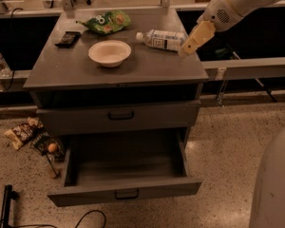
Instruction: Place blue plastic bottle into middle drawer
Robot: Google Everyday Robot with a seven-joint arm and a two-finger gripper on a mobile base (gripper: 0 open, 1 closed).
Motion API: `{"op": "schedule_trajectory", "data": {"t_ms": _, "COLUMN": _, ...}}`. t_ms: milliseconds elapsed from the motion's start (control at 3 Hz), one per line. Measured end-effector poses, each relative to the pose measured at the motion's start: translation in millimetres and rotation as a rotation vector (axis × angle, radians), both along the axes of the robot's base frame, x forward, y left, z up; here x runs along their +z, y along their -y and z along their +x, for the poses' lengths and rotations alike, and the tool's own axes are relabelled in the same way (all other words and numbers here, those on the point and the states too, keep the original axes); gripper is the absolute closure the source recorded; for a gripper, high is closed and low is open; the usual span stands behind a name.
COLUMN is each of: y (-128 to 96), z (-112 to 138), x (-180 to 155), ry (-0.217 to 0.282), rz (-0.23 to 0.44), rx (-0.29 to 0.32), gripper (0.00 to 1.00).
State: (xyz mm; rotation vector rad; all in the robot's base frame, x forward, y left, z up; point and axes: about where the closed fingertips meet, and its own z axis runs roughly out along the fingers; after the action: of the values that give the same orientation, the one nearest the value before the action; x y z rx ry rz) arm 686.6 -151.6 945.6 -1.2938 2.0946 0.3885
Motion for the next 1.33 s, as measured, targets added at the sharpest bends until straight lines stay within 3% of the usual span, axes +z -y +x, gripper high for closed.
{"op": "schedule_trajectory", "data": {"t_ms": 333, "y": 0, "z": 0, "x": 0, "ry": 0.0, "rz": 0.0, "rx": 0.0, "gripper": 0.0}}
{"op": "schedule_trajectory", "data": {"t_ms": 667, "y": -1, "z": 9, "x": 2, "ry": 0.044, "rz": 0.039, "rx": -0.033, "gripper": 0.0}}
{"op": "schedule_trajectory", "data": {"t_ms": 1000, "y": -7, "z": 40, "x": 7, "ry": 0.18, "rz": 0.165, "rx": -0.069, "gripper": 0.0}}
{"op": "schedule_trajectory", "data": {"t_ms": 1333, "y": -4, "z": 62, "x": 5, "ry": 0.227, "rz": 0.314, "rx": -0.062, "gripper": 0.0}}
